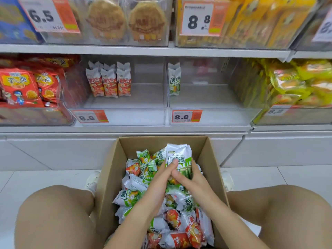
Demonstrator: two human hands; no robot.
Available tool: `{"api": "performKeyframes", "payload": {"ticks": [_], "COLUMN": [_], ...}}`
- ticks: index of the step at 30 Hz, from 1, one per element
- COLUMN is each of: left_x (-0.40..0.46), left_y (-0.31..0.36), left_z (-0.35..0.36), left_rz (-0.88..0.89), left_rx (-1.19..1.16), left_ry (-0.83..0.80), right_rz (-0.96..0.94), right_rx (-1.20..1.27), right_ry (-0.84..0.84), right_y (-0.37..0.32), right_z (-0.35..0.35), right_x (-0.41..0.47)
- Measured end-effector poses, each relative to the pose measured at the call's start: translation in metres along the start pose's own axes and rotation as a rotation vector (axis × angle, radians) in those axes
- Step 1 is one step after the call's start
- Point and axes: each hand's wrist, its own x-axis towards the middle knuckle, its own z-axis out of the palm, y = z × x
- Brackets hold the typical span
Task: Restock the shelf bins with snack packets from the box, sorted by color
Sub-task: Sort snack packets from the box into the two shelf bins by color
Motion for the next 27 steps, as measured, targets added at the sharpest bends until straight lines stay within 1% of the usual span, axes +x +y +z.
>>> {"api": "performKeyframes", "payload": {"ticks": [3, 5, 8, 11, 13, 14, 16, 17, 18, 20, 23, 25, 27], "left_x": [-0.003, -0.001, 0.014, 0.049, 0.059, 0.067, 0.091, 0.108, 0.124, 0.155, 0.179, 0.183, 0.185], "left_y": [0.022, 0.034, 0.066, 0.086, 0.106, 0.116, 0.137, 0.146, 0.153, 0.155, 0.149, 0.143, 0.14], "left_z": [0.017, 0.029, 0.052, 0.055, 0.056, 0.052, 0.034, 0.027, 0.02, 0.01, 0.003, 0.002, 0.002], "left_rz": [0.089, 0.154, 0.217, 0.251, 0.362, 0.455, 0.622, 0.671, 0.678, 0.615, 0.634, 0.627, 0.589], "left_rx": [0.06, 0.127, 0.227, 0.362, 0.53, 0.632, 0.867, 0.982, 1.093, 1.306, 1.547, 1.617, 1.603], "left_ry": [-0.001, -0.043, -0.094, -0.02, 0.012, 0.083, 0.306, 0.399, 0.456, 0.523, 0.544, 0.561, 0.604], "right_rz": [-0.073, -0.098, -0.144, -0.195, -0.231, -0.239, -0.248, -0.256, -0.256, -0.241, -0.162, -0.116, -0.07], "right_rx": [0.01, 0.006, 0.067, 0.088, 0.078, 0.062, 0.029, 0.003, -0.019, -0.029, -0.016, -0.048, -0.081], "right_ry": [-0.064, -0.088, -0.04, -0.024, -0.025, -0.018, -0.013, -0.008, 0.0, 0.012, 0.02, 0.009, 0.006], "right_y": [-0.029, -0.048, -0.067, -0.087, -0.102, -0.109, -0.124, -0.13, -0.135, -0.144, -0.147, -0.146, -0.144], "right_z": [-0.015, -0.026, -0.041, -0.06, -0.076, -0.084, -0.099, -0.107, -0.113, -0.123, -0.133, -0.137, -0.14], "right_x": [0.003, 0.005, 0.018, 0.038, 0.056, 0.067, 0.093, 0.108, 0.123, 0.156, 0.204, 0.234, 0.261]}}
